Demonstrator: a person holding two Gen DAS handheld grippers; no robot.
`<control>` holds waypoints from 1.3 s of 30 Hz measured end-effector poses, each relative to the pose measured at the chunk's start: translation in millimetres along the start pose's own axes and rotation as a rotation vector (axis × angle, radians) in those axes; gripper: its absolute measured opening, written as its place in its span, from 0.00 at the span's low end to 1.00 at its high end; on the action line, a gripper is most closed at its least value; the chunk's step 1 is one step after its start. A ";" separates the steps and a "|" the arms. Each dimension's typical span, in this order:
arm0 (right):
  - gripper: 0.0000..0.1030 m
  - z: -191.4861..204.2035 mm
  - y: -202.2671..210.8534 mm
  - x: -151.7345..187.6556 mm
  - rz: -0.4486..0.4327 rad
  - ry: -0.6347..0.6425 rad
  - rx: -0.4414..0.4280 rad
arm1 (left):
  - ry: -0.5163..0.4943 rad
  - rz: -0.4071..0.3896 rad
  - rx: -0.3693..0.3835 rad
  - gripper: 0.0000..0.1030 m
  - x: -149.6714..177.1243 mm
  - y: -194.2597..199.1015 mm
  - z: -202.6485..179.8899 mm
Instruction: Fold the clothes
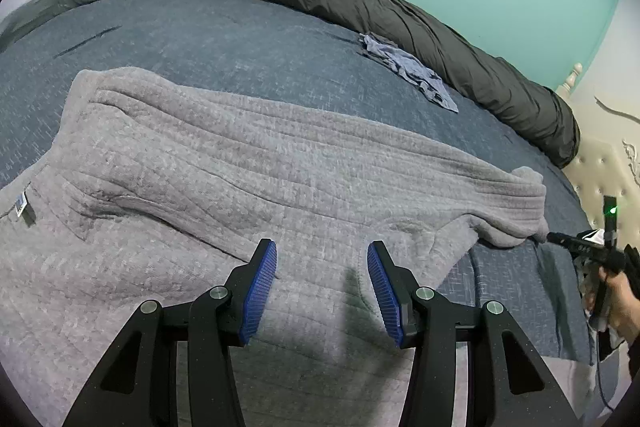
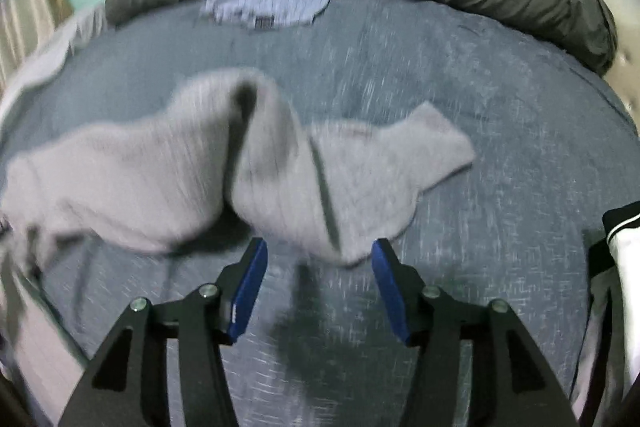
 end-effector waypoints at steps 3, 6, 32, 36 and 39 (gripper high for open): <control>0.53 1.5 -7.8 -4.3 -0.039 0.023 0.018 | 0.002 -0.001 -0.005 0.50 -0.9 -1.0 0.3; 0.32 3.8 -19.3 -9.7 -0.008 0.042 0.027 | 0.001 0.002 -0.003 0.50 -0.7 -2.3 -1.2; 0.03 -10.4 80.3 -46.8 0.219 0.101 0.215 | 0.024 -0.032 0.022 0.50 -7.5 14.8 6.4; 0.03 -44.5 44.7 -21.4 0.288 0.068 0.487 | 0.029 -0.021 0.021 0.50 -6.8 10.7 7.1; 0.07 -37.9 53.9 -15.9 0.169 0.077 0.469 | 0.019 -0.019 0.022 0.50 -6.7 8.7 4.5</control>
Point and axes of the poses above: each gripper's, at about its wrist camera, not at the fingertips, and y roughly against the way its jaws point, z to its left, x to its underside, the point moved 1 cm from there along -y, roughly the way its jaws point, and after that the axes turned 15 degrees about -x, right-handed, at the moved point
